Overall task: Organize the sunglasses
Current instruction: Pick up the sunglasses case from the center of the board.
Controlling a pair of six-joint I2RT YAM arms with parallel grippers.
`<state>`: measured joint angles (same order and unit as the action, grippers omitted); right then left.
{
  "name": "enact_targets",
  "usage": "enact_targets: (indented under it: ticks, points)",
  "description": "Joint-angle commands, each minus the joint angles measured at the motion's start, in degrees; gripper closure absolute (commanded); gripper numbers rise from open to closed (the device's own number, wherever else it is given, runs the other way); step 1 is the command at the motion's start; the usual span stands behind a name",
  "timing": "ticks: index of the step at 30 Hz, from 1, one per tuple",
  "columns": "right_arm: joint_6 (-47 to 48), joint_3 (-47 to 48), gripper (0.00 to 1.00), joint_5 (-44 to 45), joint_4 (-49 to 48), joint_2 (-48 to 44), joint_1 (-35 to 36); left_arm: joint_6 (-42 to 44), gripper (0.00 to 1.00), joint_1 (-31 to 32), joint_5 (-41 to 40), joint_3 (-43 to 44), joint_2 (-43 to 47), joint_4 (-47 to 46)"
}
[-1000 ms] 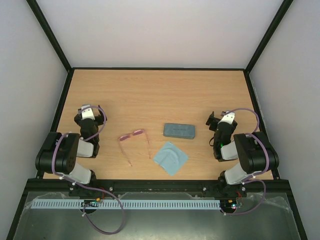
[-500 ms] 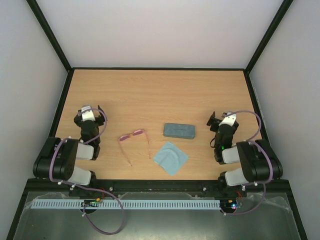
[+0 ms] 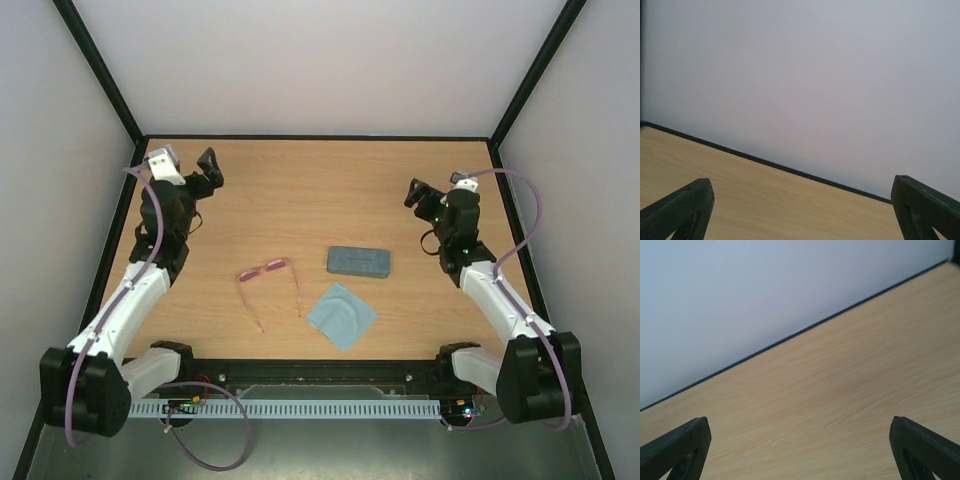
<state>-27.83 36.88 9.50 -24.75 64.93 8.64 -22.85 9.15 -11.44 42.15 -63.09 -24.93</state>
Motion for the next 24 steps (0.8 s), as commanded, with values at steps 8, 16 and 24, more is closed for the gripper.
enact_targets:
  ticks: [8,16,24]
  points:
    - [5.5,28.0,0.01,-19.0,34.2,22.3,1.8,-29.1,0.0,-3.3,41.5,-5.6,-3.5,-2.9]
    - [7.1,30.9,0.01,-23.2,34.9,36.0,5.8,-22.5,0.01,9.0,30.0,-6.3,-0.9,12.3]
    - [4.1,19.0,0.01,-25.3,25.9,36.8,7.6,-23.5,0.0,28.1,19.0,-12.1,-0.9,13.2]
